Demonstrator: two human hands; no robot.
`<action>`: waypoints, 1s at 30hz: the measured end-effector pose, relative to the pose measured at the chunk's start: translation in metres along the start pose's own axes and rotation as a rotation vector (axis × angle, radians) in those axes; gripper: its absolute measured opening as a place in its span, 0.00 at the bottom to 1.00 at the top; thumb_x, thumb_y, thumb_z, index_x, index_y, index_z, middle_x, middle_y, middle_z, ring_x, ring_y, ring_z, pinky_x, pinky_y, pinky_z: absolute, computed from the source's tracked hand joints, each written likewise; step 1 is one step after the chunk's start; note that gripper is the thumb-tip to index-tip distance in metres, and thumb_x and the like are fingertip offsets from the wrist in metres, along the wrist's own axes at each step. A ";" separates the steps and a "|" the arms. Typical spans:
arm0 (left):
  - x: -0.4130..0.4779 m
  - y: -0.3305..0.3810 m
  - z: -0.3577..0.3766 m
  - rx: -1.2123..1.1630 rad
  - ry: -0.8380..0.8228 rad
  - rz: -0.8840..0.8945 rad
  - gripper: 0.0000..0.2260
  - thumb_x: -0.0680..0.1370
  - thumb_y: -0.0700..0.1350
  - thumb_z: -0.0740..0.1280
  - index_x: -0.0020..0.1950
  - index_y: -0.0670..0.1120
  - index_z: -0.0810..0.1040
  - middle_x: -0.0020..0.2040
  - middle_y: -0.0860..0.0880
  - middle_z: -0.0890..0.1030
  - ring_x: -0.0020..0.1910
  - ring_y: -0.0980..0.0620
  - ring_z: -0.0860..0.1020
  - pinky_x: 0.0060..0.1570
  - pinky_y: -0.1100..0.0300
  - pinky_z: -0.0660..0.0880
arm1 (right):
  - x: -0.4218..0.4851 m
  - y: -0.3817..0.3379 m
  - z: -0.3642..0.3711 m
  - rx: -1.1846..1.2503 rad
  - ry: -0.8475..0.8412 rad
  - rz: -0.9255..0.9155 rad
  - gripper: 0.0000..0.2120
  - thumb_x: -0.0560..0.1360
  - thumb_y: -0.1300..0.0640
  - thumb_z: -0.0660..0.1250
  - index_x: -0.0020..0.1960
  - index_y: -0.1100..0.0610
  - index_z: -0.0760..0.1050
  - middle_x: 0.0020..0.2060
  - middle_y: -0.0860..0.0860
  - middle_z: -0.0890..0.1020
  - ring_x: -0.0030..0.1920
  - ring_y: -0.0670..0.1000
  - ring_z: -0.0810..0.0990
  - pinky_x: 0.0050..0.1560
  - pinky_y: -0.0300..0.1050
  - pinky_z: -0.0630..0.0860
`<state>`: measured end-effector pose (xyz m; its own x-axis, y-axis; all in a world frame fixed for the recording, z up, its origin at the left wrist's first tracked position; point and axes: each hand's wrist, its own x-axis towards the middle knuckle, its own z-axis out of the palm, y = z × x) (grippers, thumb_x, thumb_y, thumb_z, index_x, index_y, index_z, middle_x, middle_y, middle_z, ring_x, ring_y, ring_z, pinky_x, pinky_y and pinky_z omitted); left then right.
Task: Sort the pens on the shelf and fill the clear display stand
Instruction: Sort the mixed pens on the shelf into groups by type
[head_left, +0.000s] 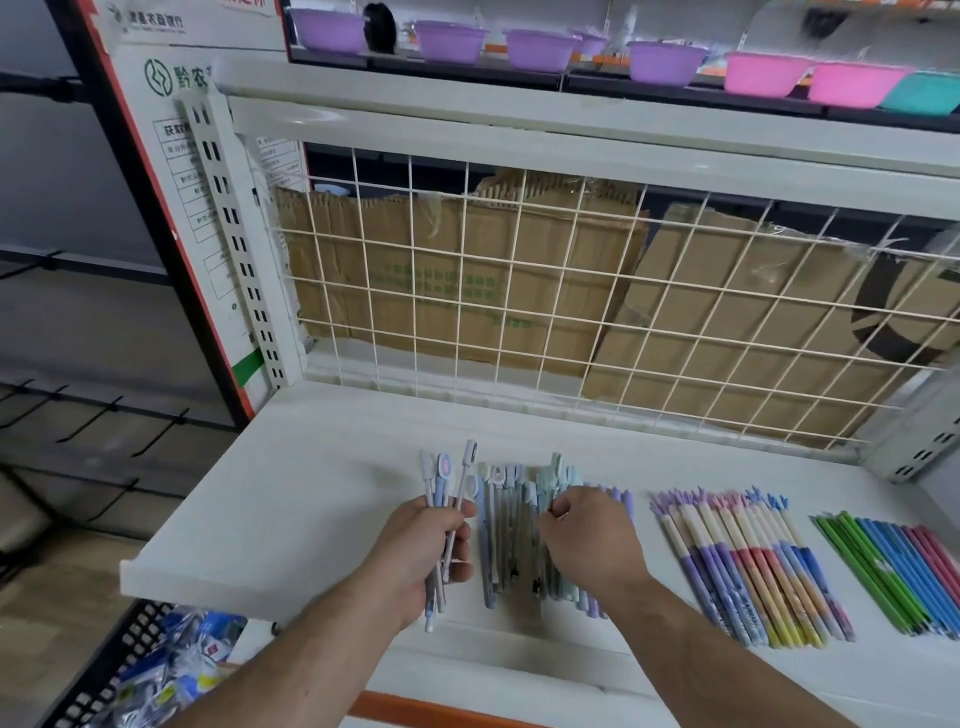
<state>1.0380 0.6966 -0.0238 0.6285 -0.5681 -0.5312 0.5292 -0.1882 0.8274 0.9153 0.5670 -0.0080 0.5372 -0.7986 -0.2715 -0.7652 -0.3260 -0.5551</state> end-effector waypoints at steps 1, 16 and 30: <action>0.000 0.000 0.001 0.013 0.000 -0.002 0.10 0.77 0.32 0.61 0.51 0.38 0.82 0.31 0.45 0.75 0.27 0.49 0.74 0.28 0.58 0.75 | 0.000 -0.001 -0.001 0.015 -0.003 0.010 0.18 0.78 0.56 0.61 0.29 0.53 0.65 0.41 0.66 0.68 0.49 0.64 0.64 0.59 0.42 0.62; -0.010 0.004 0.029 0.004 -0.272 -0.012 0.07 0.80 0.31 0.62 0.48 0.36 0.80 0.33 0.41 0.78 0.28 0.47 0.76 0.29 0.55 0.77 | -0.004 0.004 -0.005 0.532 0.026 -0.103 0.07 0.75 0.54 0.71 0.39 0.54 0.83 0.24 0.42 0.76 0.25 0.41 0.70 0.31 0.37 0.68; -0.021 0.002 0.041 0.093 -0.452 0.054 0.17 0.81 0.35 0.61 0.43 0.47 0.87 0.40 0.40 0.85 0.34 0.44 0.82 0.32 0.55 0.78 | -0.006 0.004 -0.011 0.745 -0.012 -0.015 0.09 0.71 0.64 0.73 0.49 0.57 0.77 0.28 0.48 0.80 0.22 0.44 0.73 0.23 0.34 0.66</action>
<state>1.0026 0.6755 -0.0039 0.3310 -0.8677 -0.3709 0.4363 -0.2078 0.8755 0.9050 0.5649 0.0000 0.5529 -0.7898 -0.2655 -0.3163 0.0959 -0.9438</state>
